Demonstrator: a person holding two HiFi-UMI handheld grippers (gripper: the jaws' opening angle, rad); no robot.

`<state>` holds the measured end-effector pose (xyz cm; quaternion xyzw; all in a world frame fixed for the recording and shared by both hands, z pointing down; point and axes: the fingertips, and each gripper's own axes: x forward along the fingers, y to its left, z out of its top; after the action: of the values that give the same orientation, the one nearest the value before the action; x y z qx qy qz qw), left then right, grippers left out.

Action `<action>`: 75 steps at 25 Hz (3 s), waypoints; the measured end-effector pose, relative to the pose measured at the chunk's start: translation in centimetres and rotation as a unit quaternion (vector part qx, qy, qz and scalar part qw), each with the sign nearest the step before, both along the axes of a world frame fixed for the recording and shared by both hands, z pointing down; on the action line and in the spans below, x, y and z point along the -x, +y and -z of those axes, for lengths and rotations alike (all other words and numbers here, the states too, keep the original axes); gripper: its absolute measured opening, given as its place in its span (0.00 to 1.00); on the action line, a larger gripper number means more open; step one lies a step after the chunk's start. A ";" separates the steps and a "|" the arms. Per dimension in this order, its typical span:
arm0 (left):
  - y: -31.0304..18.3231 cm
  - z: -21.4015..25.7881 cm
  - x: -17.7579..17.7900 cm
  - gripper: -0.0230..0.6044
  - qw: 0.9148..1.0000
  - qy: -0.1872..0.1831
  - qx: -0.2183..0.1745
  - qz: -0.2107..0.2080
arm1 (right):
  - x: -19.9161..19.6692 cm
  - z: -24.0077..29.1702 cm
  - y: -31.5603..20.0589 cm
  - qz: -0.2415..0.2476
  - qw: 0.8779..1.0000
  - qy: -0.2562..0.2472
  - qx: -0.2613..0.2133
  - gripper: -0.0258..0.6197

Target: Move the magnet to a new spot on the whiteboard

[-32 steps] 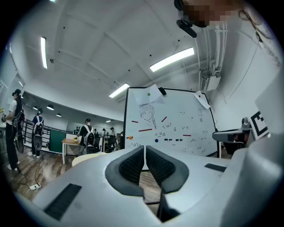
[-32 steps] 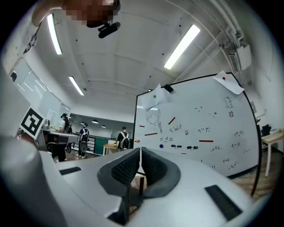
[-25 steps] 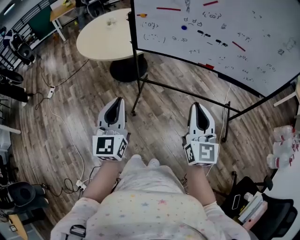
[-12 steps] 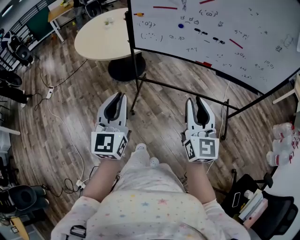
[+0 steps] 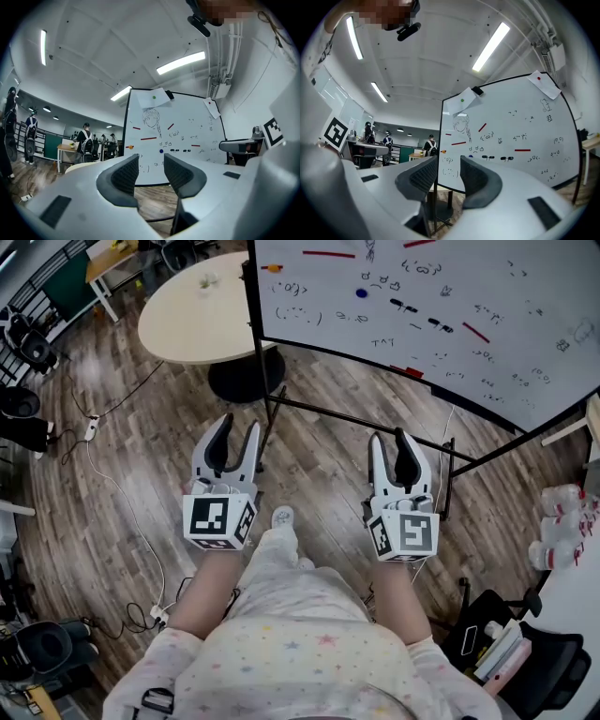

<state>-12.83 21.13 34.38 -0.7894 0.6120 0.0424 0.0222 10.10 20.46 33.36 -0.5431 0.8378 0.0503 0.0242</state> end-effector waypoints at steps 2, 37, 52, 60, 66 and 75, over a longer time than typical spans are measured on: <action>-1.8 0.3 0.2 0.28 1.000 0.001 -0.002 -0.001 | 0.2 0.3 -1.6 -0.003 1.000 -0.001 -0.001 0.27; -27.1 -1.6 4.2 0.28 1.000 0.016 0.024 0.004 | 4.0 0.4 -26.5 0.006 1.000 0.004 0.008 0.27; -36.1 -0.5 0.1 0.28 0.999 0.009 0.012 0.050 | 0.2 -0.4 -35.5 0.060 0.998 0.002 0.012 0.27; -38.5 -0.5 0.5 0.28 0.999 0.009 0.014 0.042 | 0.9 -0.3 -37.0 0.051 0.999 0.000 0.012 0.27; -40.6 0.3 1.1 0.28 1.000 0.007 0.010 0.021 | 1.0 0.3 -37.7 0.022 1.000 -0.002 0.011 0.27; -43.1 0.4 2.1 0.30 1.000 0.009 0.014 0.011 | 0.7 1.0 -38.2 -0.005 1.000 0.001 0.005 0.27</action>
<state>-14.89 -21.94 33.97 -0.7825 0.6213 0.0409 0.0060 9.40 -17.71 32.39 -0.5476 0.8352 0.0463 0.0201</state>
